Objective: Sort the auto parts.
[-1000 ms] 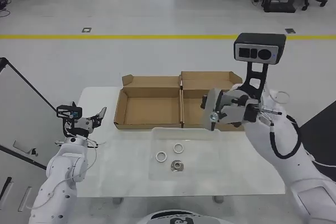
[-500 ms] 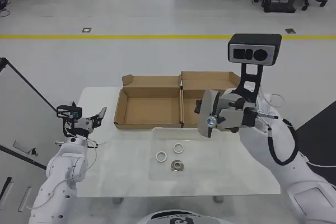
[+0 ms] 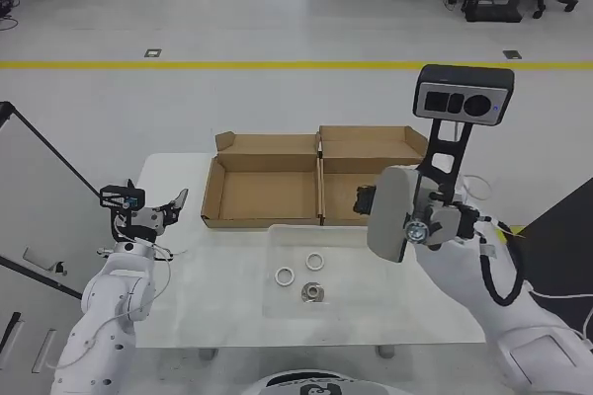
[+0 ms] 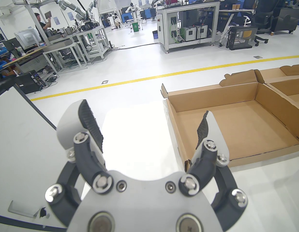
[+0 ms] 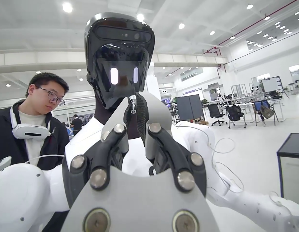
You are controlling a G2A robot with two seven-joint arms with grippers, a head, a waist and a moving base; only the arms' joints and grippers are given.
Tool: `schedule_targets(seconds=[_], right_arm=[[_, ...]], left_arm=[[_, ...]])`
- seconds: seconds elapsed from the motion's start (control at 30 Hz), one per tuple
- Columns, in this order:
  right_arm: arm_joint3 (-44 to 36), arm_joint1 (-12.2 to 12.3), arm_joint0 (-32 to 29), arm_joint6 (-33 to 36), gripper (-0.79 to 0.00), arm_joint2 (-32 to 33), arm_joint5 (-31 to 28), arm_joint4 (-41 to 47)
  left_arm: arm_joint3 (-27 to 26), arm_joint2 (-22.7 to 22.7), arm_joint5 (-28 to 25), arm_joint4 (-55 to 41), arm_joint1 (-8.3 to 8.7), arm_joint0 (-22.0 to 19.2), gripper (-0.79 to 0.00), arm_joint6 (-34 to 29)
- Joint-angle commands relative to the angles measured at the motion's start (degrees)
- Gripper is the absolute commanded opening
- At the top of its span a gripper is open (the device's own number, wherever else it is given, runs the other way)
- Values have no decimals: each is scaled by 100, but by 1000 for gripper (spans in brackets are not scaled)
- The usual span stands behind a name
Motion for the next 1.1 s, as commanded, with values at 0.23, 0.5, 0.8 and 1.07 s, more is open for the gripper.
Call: schedule_targets(seconds=[0.23, 0.5, 0.8, 1.07], right_arm=[[-2, -1, 0, -1, -785, -2, -1, 1], [-2, -1, 0, -1, -785, -2, -1, 1], [-2, -1, 0, -1, -785, -2, -1, 1], [60, 84, -423, -196, -785, 574, 330, -482]], left_arm=[[0, 0, 0, 0, 0, 0, 0, 0], [0, 0, 0, 0, 0, 0, 0, 0], [0, 0, 0, 0, 0, 0, 0, 0], [0, 0, 0, 0, 0, 0, 0, 0]])
